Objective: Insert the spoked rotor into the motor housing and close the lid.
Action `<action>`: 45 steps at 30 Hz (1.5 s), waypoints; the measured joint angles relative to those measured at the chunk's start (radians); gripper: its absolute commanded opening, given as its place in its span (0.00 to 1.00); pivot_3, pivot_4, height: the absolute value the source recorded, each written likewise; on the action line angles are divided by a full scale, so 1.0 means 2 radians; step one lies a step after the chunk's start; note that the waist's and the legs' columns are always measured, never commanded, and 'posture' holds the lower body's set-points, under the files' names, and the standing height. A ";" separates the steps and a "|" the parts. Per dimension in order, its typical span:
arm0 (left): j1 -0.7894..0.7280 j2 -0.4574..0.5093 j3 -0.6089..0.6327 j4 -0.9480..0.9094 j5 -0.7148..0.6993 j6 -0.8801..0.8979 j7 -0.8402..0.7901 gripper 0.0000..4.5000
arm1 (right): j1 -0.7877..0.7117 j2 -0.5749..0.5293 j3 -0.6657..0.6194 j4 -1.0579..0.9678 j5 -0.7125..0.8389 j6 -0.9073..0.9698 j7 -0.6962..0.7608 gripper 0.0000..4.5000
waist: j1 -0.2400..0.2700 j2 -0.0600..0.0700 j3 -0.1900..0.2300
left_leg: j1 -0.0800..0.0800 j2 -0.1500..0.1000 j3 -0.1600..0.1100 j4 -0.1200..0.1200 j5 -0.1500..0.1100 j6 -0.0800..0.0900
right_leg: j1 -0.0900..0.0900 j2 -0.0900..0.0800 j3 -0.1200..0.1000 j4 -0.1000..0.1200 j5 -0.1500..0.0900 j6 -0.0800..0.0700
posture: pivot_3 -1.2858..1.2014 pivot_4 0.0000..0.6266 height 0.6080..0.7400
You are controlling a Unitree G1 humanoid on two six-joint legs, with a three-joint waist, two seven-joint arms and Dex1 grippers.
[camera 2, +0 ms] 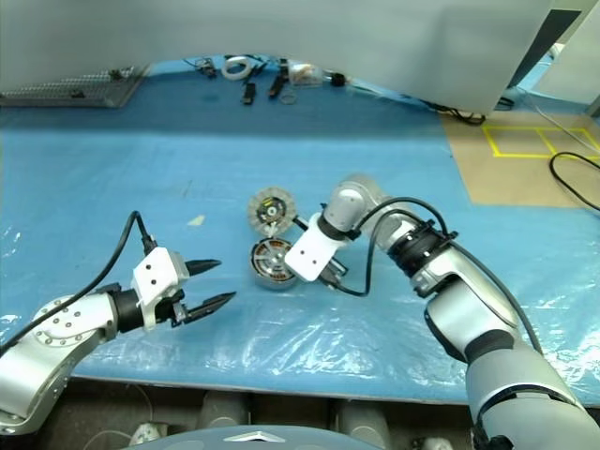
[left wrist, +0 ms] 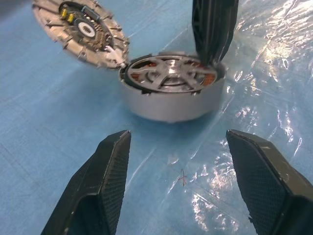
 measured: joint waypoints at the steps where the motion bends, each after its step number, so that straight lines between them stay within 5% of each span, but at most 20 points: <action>1: -0.005 0.000 -0.001 0.004 0.000 -0.001 -0.001 0.73 | 0.004 -0.004 0.000 -0.010 0.003 0.010 0.003 0.00 | 0.000 0.000 0.000 | 0.000 0.000 0.000 0.000 0.000 0.000 | 0.000 0.000 0.000 0.000 0.000 0.000 | 0.52 0.24 1.00; 8: -0.041 0.000 -0.018 0.037 0.006 -0.011 -0.016 0.73 | 0.031 -0.028 0.007 -0.091 0.052 0.128 0.017 0.00 | -0.002 0.000 0.000 | 0.000 0.000 0.000 0.000 0.000 0.000 | 0.000 0.000 0.000 0.000 0.000 0.000 | 0.52 0.24 1.00; 14: -0.042 0.000 -0.024 0.038 0.007 -0.011 -0.021 0.73 | 0.033 0.013 0.017 -0.100 0.054 0.204 0.017 0.00 | -0.002 0.000 0.000 | 0.000 0.000 0.000 0.000 0.000 0.000 | -0.001 0.000 0.000 0.001 0.000 0.000 | 0.52 0.24 1.00; 35: -0.021 0.001 -0.019 0.026 0.009 -0.011 -0.011 0.73 | 0.043 0.037 0.020 -0.095 0.053 0.264 0.012 0.00 | -0.001 0.000 0.000 | 0.002 0.000 0.000 0.000 -0.001 -0.002 | 0.001 0.000 0.000 0.001 -0.001 -0.002 | 0.52 0.24 1.00; 43: -0.033 0.001 -0.021 0.026 0.010 -0.011 -0.009 0.73 | 0.045 0.041 0.020 -0.088 0.054 0.260 0.009 0.54 | -0.003 0.000 0.000 | 0.003 0.000 0.000 0.000 -0.001 -0.002 | 0.001 0.000 0.001 0.002 -0.001 -0.002 | 0.52 0.24 1.00; 45: -0.034 0.001 -0.021 0.026 0.009 -0.011 -0.009 0.73 | 0.045 0.042 0.018 -0.085 0.054 0.270 0.009 0.54 | -0.003 0.000 0.000 | 0.003 0.000 0.000 0.000 -0.001 -0.002 | 0.001 0.000 0.001 0.002 -0.001 -0.002 | 0.52 0.24 1.00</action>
